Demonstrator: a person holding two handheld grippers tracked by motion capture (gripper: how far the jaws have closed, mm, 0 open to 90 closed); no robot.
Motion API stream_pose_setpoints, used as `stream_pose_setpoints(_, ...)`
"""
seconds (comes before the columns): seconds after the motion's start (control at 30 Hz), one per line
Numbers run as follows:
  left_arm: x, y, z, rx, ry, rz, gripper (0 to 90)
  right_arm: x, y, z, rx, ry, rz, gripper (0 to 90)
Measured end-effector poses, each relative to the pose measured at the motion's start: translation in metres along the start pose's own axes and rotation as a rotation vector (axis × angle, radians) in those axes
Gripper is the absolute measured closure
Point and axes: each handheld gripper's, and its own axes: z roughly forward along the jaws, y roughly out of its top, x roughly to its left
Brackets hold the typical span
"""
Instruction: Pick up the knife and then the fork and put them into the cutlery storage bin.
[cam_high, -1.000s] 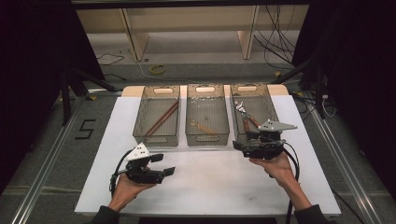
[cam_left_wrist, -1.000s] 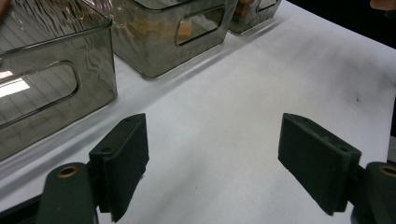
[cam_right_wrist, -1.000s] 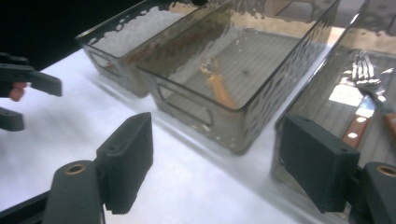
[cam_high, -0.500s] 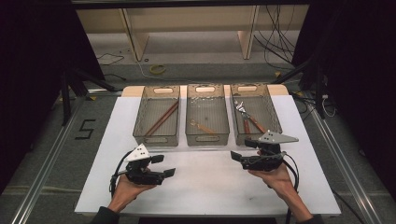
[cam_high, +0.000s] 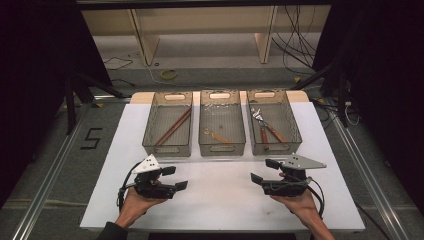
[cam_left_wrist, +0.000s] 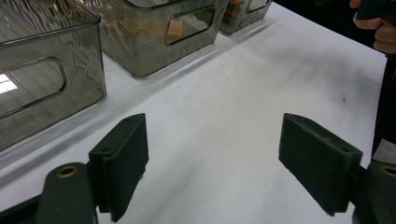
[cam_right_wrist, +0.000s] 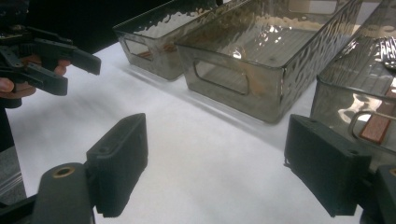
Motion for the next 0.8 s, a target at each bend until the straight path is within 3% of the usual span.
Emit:
stream_pose_setpoints(0.37, -0.003, -0.002, 0.000, -0.002, -0.013, -0.001, 22.6, 0.004, -0.014, -0.012, 0.001, -0.023, -0.001, 21.0)
stream_pose_setpoints(0.8, -0.003, -0.002, 0.001, -0.001, -0.011, 0.010, 22.2, 0.004, -0.016, -0.012, 0.004, -0.025, -0.002, 21.1)
